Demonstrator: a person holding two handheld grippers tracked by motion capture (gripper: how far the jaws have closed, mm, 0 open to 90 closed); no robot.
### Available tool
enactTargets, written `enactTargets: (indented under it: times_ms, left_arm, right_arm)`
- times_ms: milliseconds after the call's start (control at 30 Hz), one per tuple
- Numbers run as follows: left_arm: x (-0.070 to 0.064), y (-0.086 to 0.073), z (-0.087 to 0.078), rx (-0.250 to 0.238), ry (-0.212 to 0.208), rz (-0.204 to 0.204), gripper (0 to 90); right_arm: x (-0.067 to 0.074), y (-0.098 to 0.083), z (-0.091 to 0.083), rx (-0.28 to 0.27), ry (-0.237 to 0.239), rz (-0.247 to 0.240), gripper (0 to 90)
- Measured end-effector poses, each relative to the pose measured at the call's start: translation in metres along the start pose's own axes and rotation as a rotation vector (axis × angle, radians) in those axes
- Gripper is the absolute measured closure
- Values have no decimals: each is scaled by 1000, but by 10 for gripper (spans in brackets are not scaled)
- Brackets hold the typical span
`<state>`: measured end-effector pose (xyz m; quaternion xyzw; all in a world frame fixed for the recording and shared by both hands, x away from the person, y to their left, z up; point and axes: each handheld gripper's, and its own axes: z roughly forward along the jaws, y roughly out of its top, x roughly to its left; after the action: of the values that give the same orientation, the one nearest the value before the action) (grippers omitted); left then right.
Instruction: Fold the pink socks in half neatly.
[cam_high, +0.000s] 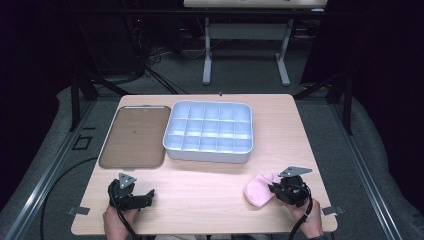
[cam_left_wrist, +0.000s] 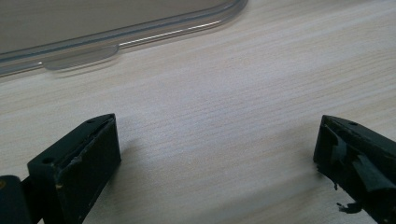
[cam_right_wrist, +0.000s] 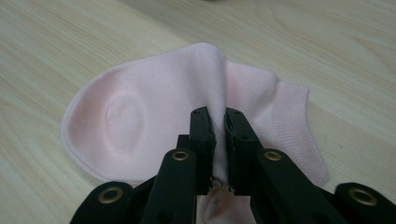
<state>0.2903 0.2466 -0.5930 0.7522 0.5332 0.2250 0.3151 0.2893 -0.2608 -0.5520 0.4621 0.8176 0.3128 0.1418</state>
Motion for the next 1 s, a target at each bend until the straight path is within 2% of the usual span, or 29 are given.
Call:
enactTargets:
  times_ms: [333, 600, 667, 900, 1000]
  left_arm:
    - [0, 0, 0, 0, -1, 0, 4]
    - [0, 0, 0, 2, 0, 3, 4]
    - [0, 0, 0, 0, 0, 1, 4]
    - [0, 0, 0, 0, 0, -1, 4]
    - [0, 0, 0, 0, 0, -1, 4]
  right_arm:
    - [4, 9, -15, -45, 18, -5, 829]
    - [6, 20, -37, -96, 16, -7, 828]
    - [7, 21, -40, -90, 17, -14, 828]
    - [20, 34, -48, -124, 30, -33, 827]
    - [28, 43, -50, -127, 42, -62, 826]
